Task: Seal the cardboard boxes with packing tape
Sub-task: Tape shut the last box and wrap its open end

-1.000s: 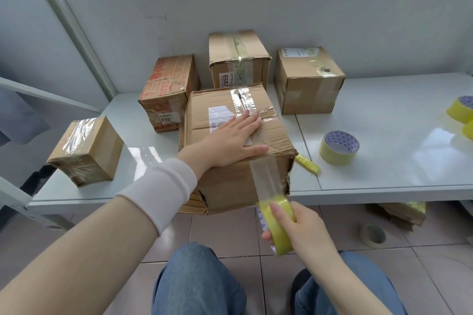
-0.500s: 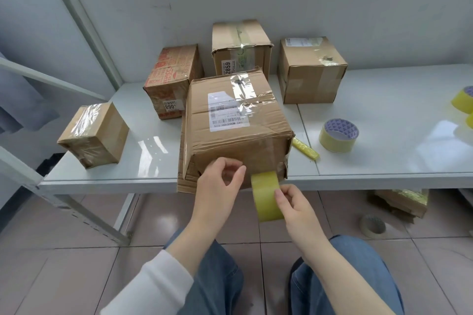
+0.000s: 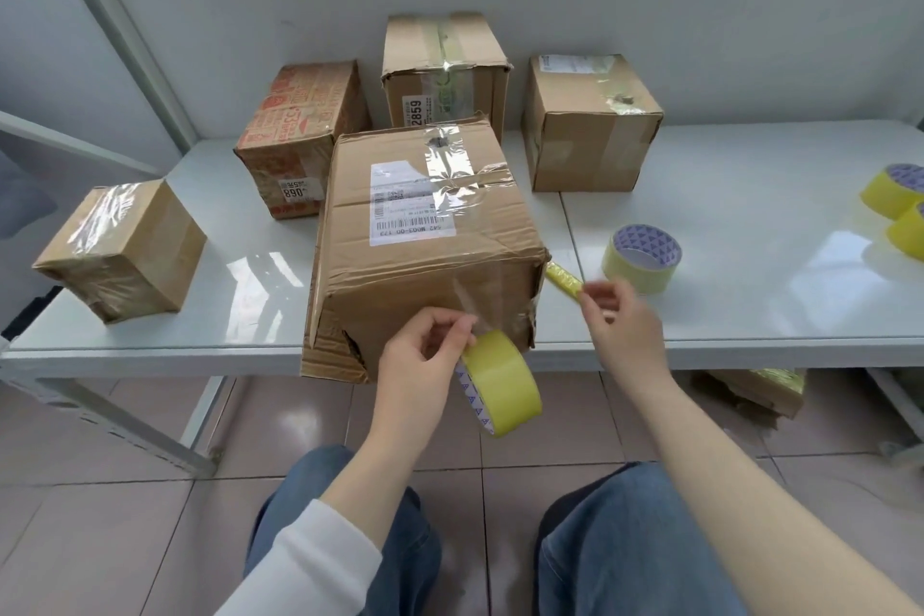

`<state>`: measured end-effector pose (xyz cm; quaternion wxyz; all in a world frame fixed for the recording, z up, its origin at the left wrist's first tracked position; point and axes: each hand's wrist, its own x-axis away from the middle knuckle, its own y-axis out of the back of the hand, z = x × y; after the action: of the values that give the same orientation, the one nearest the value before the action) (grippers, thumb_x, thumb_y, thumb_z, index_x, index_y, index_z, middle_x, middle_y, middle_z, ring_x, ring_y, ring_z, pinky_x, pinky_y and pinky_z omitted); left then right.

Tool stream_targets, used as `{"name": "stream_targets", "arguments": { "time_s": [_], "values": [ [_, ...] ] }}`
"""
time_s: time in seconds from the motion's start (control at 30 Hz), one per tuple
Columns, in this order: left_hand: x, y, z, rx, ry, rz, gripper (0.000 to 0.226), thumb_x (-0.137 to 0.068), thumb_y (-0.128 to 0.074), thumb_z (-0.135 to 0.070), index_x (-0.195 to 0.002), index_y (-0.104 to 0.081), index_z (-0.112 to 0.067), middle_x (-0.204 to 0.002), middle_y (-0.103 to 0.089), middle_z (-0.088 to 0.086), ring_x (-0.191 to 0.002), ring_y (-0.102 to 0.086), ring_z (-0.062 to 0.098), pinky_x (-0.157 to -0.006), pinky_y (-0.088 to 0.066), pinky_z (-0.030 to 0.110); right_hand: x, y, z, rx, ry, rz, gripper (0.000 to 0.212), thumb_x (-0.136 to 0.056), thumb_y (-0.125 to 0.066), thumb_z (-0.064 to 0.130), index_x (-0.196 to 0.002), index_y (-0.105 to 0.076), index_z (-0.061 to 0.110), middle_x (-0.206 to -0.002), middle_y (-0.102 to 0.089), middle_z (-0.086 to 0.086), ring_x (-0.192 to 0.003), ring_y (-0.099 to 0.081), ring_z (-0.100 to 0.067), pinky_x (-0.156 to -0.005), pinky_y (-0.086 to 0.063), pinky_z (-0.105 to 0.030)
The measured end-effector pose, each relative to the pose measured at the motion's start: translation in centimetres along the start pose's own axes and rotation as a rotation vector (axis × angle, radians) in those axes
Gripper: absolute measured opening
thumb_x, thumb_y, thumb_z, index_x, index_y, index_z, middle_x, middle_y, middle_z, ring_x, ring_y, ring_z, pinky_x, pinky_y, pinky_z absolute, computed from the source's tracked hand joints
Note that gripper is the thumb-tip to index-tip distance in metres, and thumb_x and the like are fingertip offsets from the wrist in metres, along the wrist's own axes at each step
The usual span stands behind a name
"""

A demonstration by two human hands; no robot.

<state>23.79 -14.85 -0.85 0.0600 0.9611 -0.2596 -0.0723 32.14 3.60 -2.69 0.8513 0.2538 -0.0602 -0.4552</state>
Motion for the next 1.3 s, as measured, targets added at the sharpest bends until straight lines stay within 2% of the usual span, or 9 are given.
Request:
{"name": "stream_targets", "arguments": {
  "time_s": [0.13, 0.23, 0.5, 0.6, 0.73, 0.87, 1.07, 1.17, 1.3],
  "values": [
    [0.0, -0.4, 0.3, 0.064, -0.002, -0.055, 0.008, -0.09, -0.061, -0.019, -0.086, -0.063, -0.025, -0.07, -0.065, -0.012, -0.077, -0.06, 0.005, -0.073, -0.047, 0.015, -5.8, -2.2, -2.0, 0.512, 0.175, 0.074, 0.036, -0.093, -0.052, 0.013, -0.127, -0.051, -0.002, -0.124, -0.054, -0.019, -0.117, -0.045, -0.033, -0.097, -0.032, -0.034],
    [0.3, -0.7, 0.2, 0.091, -0.003, -0.079, 0.009, -0.088, -0.063, -0.018, -0.087, -0.064, -0.027, -0.071, -0.064, -0.012, -0.076, -0.059, 0.003, -0.071, -0.046, 0.012, -6.6, -3.4, -3.2, 0.71, 0.182, 0.139, 0.031, -0.093, -0.052, 0.013, -0.12, -0.053, -0.003, -0.121, -0.051, -0.02, -0.114, -0.041, -0.033, -0.092, -0.032, -0.033],
    [0.7, -0.8, 0.0, 0.064, -0.013, -0.057, 0.016, -0.091, -0.059, -0.019, -0.076, -0.062, -0.024, -0.067, -0.06, -0.019, -0.067, -0.052, -0.004, -0.064, -0.039, 0.009, -4.0, -0.7, -0.2, 0.156, 0.04, -0.077, 0.033, -0.082, -0.063, -0.001, -0.112, -0.05, 0.001, -0.114, -0.05, -0.017, -0.098, -0.049, -0.026, -0.079, -0.038, -0.025],
    [0.8, -1.1, -0.1, 0.084, 0.016, -0.064, 0.017, -0.092, -0.058, -0.019, -0.076, -0.061, -0.024, -0.069, -0.059, -0.017, -0.07, -0.052, -0.002, -0.065, -0.041, 0.01, -1.2, 2.3, 2.8, -0.025, 0.141, -0.114, 0.038, -0.084, -0.062, 0.001, -0.119, -0.051, 0.01, -0.109, -0.049, -0.007, -0.091, -0.047, -0.017, -0.07, -0.039, -0.006],
    [1.0, -1.3, -0.6, 0.119, 0.036, -0.07, 0.014, -0.093, -0.057, -0.022, -0.081, -0.062, -0.017, -0.083, -0.065, -0.001, -0.075, -0.053, 0.0, -0.068, -0.041, 0.012, 2.5, 4.5, 7.4, -0.097, 0.287, 0.054, 0.034, -0.086, -0.06, 0.003, -0.104, -0.053, 0.03, -0.097, -0.055, 0.001, -0.076, -0.052, 0.002, -0.065, -0.039, -0.001],
    [0.7, -1.5, -0.5, 0.142, 0.079, -0.078, 0.015, -0.093, -0.058, -0.024, -0.082, -0.061, -0.014, -0.087, -0.07, 0.002, -0.086, -0.061, 0.014, -0.08, -0.047, 0.029, 4.0, 4.0, 8.9, -0.032, 0.353, 0.29, 0.02, -0.086, -0.063, 0.01, -0.095, -0.057, 0.026, -0.083, -0.059, 0.015, -0.071, -0.053, 0.011, -0.063, -0.04, -0.002],
    [0.7, -1.6, -0.8, 0.26, 0.13, -0.064, 0.012, -0.094, -0.057, -0.019, -0.082, -0.057, -0.015, -0.076, -0.074, -0.003, -0.081, -0.067, 0.009, -0.076, -0.051, 0.025, 3.6, 3.1, 8.6, 0.31, 0.717, 0.087, 0.01, -0.08, -0.072, 0.015, -0.088, -0.067, 0.018, -0.084, -0.064, 0.004, -0.068, -0.055, -0.008, -0.056, -0.043, -0.013],
    [0.7, -1.8, -0.9, 0.291, 0.15, -0.078, 0.013, -0.095, -0.055, -0.018, -0.082, -0.056, -0.013, -0.071, -0.073, -0.004, -0.078, -0.067, 0.009, -0.084, -0.05, 0.033, 3.4, 2.7, 8.4, 0.362, 0.841, 0.053, 0.009, -0.08, -0.066, 0.02, -0.087, -0.07, 0.017, -0.084, -0.064, 0.002, -0.07, -0.06, -0.015, -0.049, -0.05, -0.031],
    [0.9, -2.1, -1.0, 0.308, 0.156, -0.092, 0.015, -0.095, -0.055, -0.018, -0.081, -0.056, -0.013, -0.069, -0.072, -0.004, -0.078, -0.068, 0.008, -0.083, -0.05, 0.031, 2.9, 2.1, 8.2, 0.376, 0.919, 0.053, 0.011, -0.077, -0.066, 0.017, -0.086, -0.072, 0.014, -0.083, -0.066, -0.001, -0.073, -0.063, -0.02, -0.052, -0.052, -0.032]
  ]
}}
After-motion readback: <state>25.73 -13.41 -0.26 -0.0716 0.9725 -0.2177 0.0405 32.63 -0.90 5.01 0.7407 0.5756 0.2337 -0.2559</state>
